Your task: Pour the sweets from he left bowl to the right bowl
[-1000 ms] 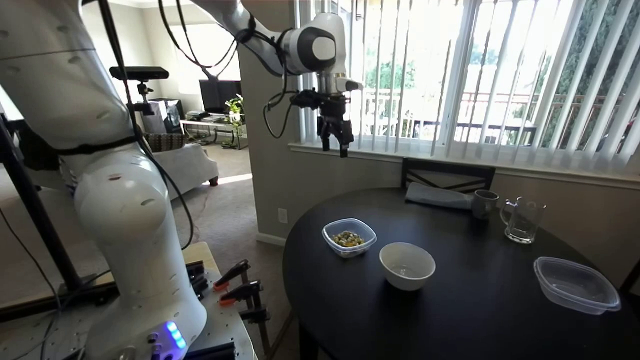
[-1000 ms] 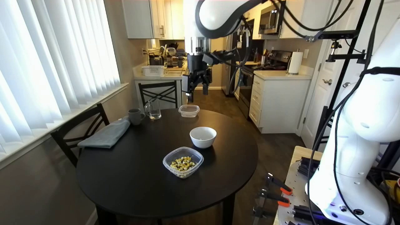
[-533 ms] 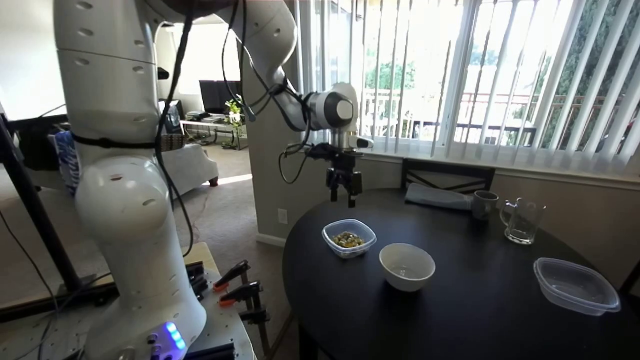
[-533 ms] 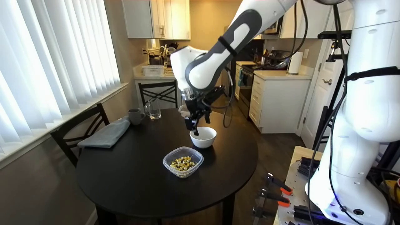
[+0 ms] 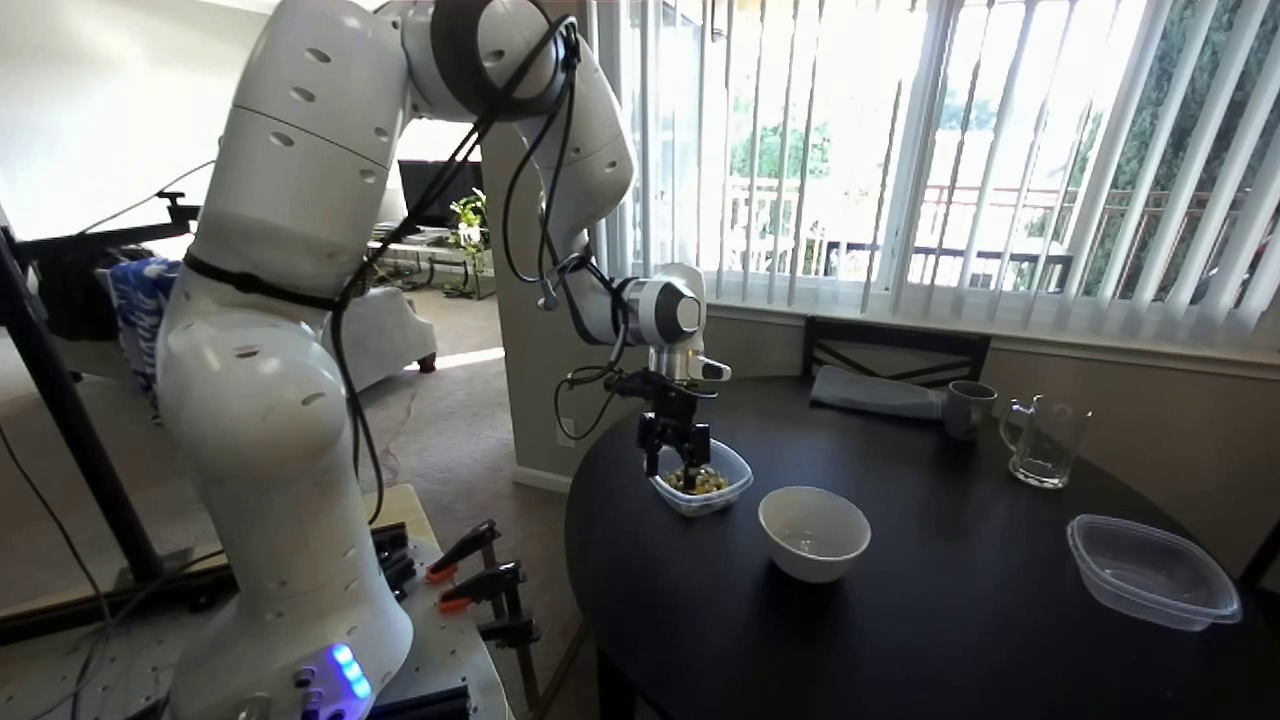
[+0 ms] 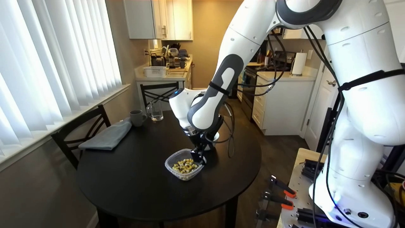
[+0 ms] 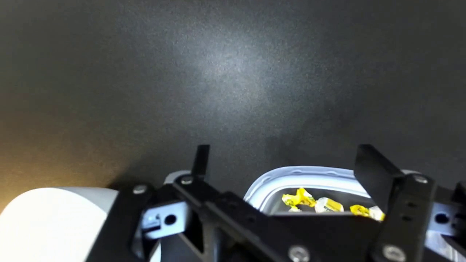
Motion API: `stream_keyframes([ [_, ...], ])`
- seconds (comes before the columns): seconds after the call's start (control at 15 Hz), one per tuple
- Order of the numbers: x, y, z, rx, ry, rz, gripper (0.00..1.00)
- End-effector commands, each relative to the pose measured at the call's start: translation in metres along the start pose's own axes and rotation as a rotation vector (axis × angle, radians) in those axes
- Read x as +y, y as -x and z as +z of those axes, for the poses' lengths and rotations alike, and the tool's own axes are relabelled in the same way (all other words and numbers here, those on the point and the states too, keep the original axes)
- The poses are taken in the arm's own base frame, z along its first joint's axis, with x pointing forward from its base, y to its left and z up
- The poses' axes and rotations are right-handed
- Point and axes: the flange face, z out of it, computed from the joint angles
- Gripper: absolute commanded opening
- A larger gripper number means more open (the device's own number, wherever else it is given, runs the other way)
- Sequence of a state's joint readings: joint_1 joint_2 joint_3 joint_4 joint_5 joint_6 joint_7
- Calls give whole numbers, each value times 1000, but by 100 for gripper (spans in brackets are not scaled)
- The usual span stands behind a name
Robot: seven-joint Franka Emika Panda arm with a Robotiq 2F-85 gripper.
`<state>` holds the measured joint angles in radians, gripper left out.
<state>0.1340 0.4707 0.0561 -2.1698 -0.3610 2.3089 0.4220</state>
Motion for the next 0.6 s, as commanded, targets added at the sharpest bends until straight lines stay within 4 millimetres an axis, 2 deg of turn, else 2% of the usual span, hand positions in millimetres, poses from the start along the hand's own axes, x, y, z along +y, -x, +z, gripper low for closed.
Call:
stream_keyframes([
  [0.0,1,-2,-3,5,-1,2,100],
  [0.27,-2,-10,-7,2,-4,1,100],
  [0.53,-11,-25,1,4,-72,2,100],
])
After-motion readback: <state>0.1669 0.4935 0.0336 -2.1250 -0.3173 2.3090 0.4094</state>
